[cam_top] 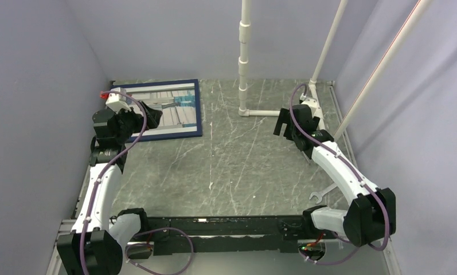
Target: Take the photo out of the frame
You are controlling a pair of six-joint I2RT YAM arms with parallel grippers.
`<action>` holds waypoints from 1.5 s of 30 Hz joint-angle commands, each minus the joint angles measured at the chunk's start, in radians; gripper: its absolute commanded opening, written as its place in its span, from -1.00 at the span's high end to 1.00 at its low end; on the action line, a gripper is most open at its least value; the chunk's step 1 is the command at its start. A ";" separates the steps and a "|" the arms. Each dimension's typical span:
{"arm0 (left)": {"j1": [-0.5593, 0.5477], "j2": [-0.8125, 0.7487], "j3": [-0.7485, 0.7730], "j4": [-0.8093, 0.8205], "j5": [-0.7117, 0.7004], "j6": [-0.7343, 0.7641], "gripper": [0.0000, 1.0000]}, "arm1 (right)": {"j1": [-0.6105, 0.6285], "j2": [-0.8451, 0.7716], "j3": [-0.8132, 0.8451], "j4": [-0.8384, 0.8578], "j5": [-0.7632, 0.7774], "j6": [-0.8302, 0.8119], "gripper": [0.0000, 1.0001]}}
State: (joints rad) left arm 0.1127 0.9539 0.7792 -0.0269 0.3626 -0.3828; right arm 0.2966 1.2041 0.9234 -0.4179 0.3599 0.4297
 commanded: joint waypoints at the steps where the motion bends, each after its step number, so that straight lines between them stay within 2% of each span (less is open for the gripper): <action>1: 0.007 0.039 0.067 -0.029 0.035 -0.021 -0.98 | 0.005 0.021 0.017 0.059 -0.144 0.017 -1.00; 4: 0.011 0.077 0.084 -0.055 0.040 -0.026 -0.98 | 0.022 0.011 -0.076 0.203 -0.333 0.016 -1.00; 7: 0.014 0.111 0.107 -0.089 0.048 -0.025 -0.98 | 0.105 0.051 -0.097 0.315 -0.368 0.014 -1.00; 10: 0.017 0.144 0.123 -0.109 0.068 -0.032 -0.98 | 0.196 0.170 -0.035 0.358 -0.392 -0.012 -0.97; 12: 0.021 0.158 0.129 -0.114 0.084 -0.038 -0.98 | 0.261 0.234 -0.003 0.425 -0.437 -0.076 -0.88; 16: 0.030 0.166 0.129 -0.110 0.105 -0.051 -0.98 | 0.400 0.370 0.099 0.504 -0.425 -0.241 -0.85; 22: 0.054 0.167 0.129 -0.112 0.112 -0.065 -0.98 | 0.500 0.571 0.323 0.487 -0.423 -0.447 -0.82; 32: 0.152 0.188 0.122 -0.096 0.161 -0.121 -0.98 | 0.513 0.931 0.754 0.281 -0.519 -0.579 -0.73; 38: 0.186 0.207 0.116 -0.078 0.199 -0.146 -0.98 | 0.525 1.119 1.047 0.118 -0.521 -0.631 -0.45; 45: 0.211 0.231 0.106 -0.037 0.258 -0.181 -0.94 | 0.542 1.223 1.160 0.064 -0.498 -0.677 -0.17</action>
State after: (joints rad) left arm 0.3084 1.1763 0.8719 -0.1287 0.5556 -0.5369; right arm 0.8249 2.3985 2.0064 -0.3023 -0.1402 -0.1963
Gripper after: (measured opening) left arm 0.979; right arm 0.629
